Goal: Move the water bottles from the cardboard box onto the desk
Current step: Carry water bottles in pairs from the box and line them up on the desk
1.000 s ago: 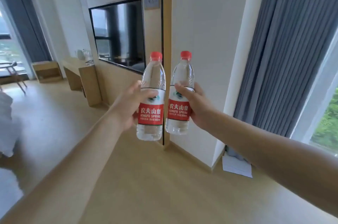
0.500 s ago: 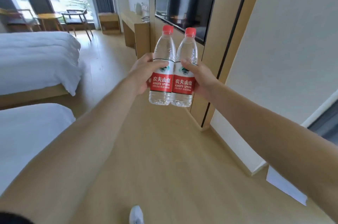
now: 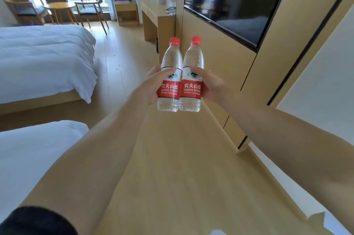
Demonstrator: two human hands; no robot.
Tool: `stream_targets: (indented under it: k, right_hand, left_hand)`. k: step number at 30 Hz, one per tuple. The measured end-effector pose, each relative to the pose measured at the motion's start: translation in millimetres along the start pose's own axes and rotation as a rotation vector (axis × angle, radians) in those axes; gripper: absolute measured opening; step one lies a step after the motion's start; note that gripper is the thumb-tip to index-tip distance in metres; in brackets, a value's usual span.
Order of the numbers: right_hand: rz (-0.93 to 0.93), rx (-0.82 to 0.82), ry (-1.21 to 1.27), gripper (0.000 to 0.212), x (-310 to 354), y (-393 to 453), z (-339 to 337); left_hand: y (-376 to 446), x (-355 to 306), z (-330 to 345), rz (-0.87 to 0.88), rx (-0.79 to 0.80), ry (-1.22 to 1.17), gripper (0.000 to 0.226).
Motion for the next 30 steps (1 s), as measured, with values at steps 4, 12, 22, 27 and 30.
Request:
stream_targets:
  k: [4,12,22,27,30]
  right_hand:
    - [0.062,0.076,-0.005,0.025,-2.6,72.1,10.8]
    - [0.133,0.212,-0.08,0.023,-5.1,227.0,19.1]
    - [0.184,0.293,-0.107,0.046,54.3,416.2,36.1]
    - [0.202,0.4,-0.095,0.037,72.7,486.1,61.3]
    - [0.217,0.448,-0.101,0.035,74.5,531.3,76.7]
  left_hand:
    - [59.2,12.4,-30.8,-0.041,-0.041,0.006,0.044]
    - [185.3,40.4,-89.0,-0.109,-0.121,-0.006,0.044]
    - [351.2,25.7,-142.6,-0.1,-0.239,-0.055,0.052]
    - [411.6,13.5,-177.0,-0.093,-0.251,-0.07,0.049]
    - [448.2,8.9,-206.1,-0.075,-0.258,-0.075,0.043]
Point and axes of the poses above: each hand's wrist, its own y-axis towards the middle knuckle, its own z-axis out of the palm, x = y × z, the point moved 7 cm from there along y, towards the middle knuckle, and after that the axes turned 7 degrees about z, right-handed, at the moved point
